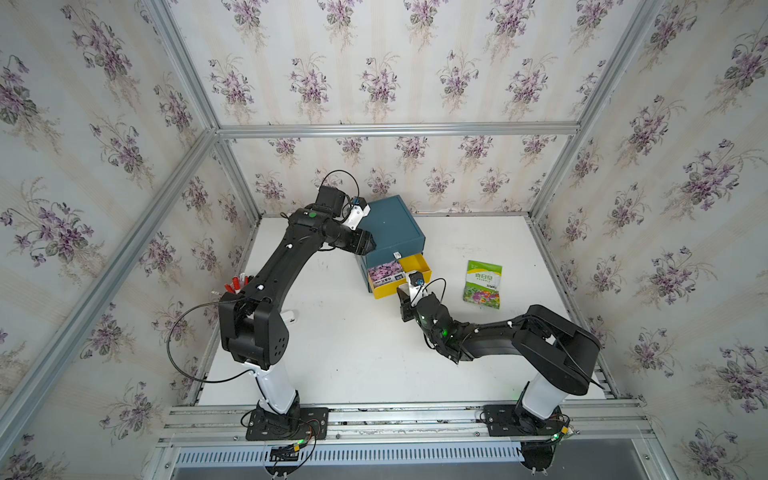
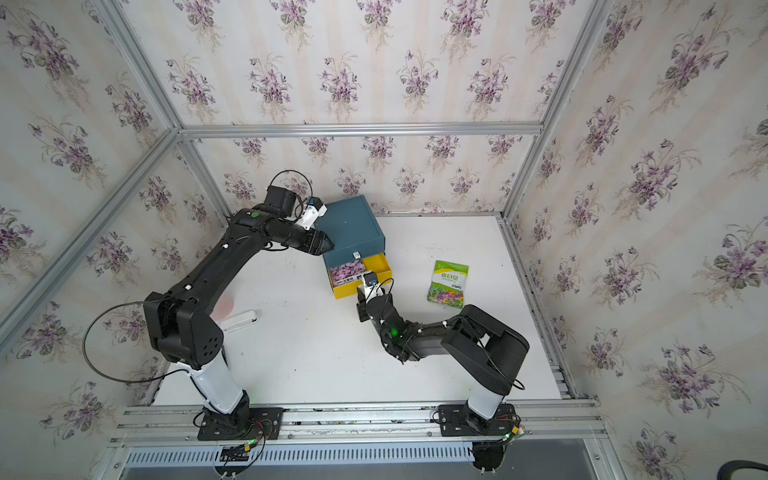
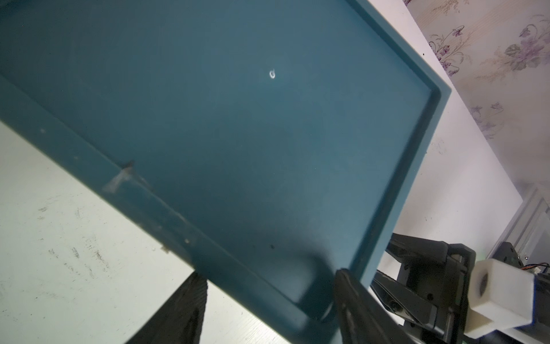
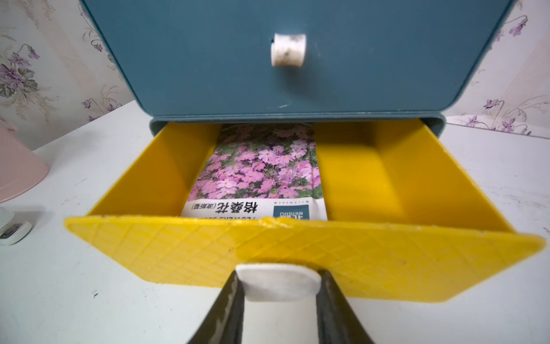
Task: Take the seed bags out of the drawer
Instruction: Open the drawer in the storage box.
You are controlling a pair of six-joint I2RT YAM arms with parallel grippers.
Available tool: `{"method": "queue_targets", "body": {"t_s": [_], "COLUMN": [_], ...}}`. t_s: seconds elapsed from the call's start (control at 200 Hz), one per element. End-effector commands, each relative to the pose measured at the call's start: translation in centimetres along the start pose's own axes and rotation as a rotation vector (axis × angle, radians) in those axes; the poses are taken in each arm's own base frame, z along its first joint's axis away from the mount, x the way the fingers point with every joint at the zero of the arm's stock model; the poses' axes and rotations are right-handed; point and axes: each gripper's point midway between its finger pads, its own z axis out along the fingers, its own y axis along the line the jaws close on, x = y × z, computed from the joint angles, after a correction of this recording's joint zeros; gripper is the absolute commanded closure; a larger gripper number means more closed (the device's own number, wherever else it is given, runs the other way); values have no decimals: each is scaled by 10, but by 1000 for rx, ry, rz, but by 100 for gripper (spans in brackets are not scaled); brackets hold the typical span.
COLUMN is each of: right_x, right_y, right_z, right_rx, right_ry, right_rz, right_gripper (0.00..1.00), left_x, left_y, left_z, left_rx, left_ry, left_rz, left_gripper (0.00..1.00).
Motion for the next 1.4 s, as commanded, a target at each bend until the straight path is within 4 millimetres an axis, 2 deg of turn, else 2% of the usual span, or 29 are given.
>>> {"method": "queue_targets", "body": {"t_s": [0.0,0.415,1.064,1.399], "right_x": [7,19,30,36], "right_y": [3,5,4,7], "right_z": [-7,-36,-65,-74], "right_rx": [-4,6,9,1], "right_ry": [26,54,90,111], "right_rz": [9,35,43,34], "right_gripper": [90,91,92,92], "left_x": [22,25,24,23], "left_y": [1,1,1,1], "left_z": [0,-2,1,0], "left_rx": [-13,-16,-14,-12], "left_ry": [86,92,97,94], "left_rz": [-6,-5,0,4], "left_gripper": [29,29,29,29]}}
